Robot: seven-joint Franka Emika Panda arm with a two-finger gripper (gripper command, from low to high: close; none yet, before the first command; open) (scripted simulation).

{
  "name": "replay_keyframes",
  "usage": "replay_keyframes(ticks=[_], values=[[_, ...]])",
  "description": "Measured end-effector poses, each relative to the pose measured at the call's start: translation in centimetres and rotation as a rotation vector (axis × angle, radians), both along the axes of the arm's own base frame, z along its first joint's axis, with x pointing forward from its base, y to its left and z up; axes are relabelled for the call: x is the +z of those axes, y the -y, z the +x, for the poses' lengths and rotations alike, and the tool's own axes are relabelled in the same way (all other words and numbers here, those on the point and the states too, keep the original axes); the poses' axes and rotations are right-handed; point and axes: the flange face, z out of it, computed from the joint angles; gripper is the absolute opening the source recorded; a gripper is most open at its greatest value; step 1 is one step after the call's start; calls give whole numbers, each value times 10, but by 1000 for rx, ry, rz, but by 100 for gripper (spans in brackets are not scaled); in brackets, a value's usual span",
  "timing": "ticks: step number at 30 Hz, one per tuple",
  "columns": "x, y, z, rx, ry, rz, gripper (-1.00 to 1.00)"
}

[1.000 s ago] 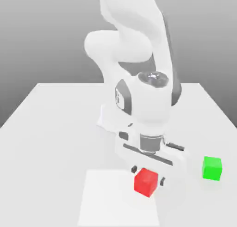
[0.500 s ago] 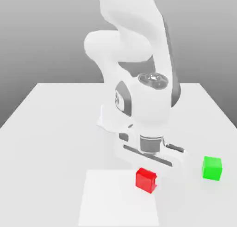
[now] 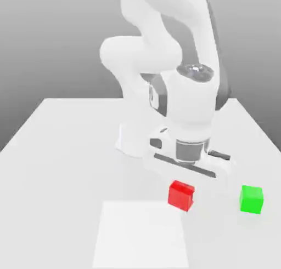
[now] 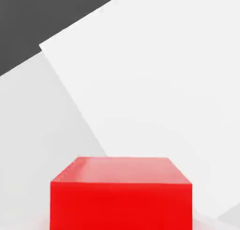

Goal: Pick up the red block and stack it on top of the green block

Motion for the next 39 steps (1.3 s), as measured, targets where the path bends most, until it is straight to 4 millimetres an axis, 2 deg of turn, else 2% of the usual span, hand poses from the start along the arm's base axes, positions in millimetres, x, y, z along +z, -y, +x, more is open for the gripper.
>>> replay_keyframes(ticks=[13, 23, 26, 29, 35, 36, 39], values=[[12, -95, -27, 175, -6, -14, -100], [33, -167, -66, 312, 10, 12, -100], [30, -188, -81, 363, 16, 19, -100], [17, -176, -66, 317, 21, 21, -100], [-20, -175, -67, 318, 18, 20, -100], [-27, -175, -69, 319, 15, 19, 100], [-27, -175, -69, 319, 15, 19, 100]])
